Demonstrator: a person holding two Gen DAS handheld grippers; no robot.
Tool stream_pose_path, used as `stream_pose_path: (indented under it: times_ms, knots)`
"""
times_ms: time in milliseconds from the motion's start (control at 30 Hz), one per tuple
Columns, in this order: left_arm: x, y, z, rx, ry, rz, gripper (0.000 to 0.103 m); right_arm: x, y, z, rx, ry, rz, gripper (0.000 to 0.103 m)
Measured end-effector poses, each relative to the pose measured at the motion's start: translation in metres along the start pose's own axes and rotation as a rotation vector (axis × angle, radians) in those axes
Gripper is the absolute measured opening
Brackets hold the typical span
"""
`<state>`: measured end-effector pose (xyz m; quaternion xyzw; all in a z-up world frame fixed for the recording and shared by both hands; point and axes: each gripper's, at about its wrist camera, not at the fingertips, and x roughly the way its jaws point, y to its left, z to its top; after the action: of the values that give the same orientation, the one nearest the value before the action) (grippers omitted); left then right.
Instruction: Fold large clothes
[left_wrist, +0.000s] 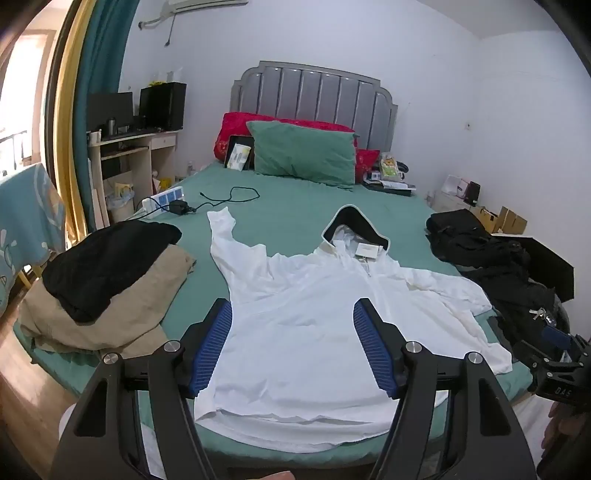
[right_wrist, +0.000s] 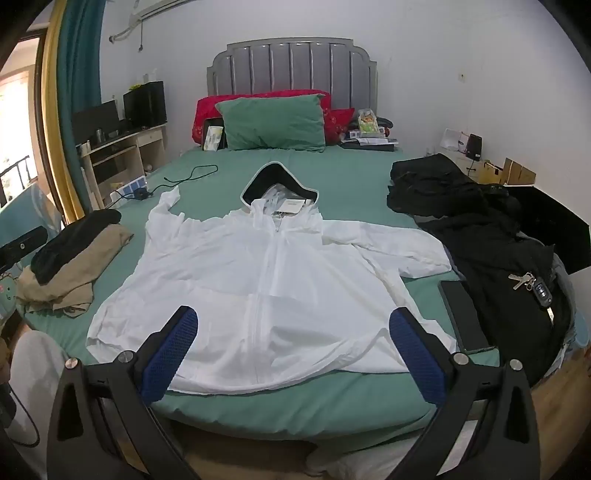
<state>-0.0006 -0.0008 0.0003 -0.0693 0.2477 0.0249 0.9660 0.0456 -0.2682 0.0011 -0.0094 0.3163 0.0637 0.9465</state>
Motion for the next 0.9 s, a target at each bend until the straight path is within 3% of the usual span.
stream_pose_path:
  times_ms: [900]
  knots:
    - [0.003,-0.009,0.000,0.015,0.010,0.002,0.072,0.006,0.003,-0.004,0.003,0.000,-0.005,0.102]
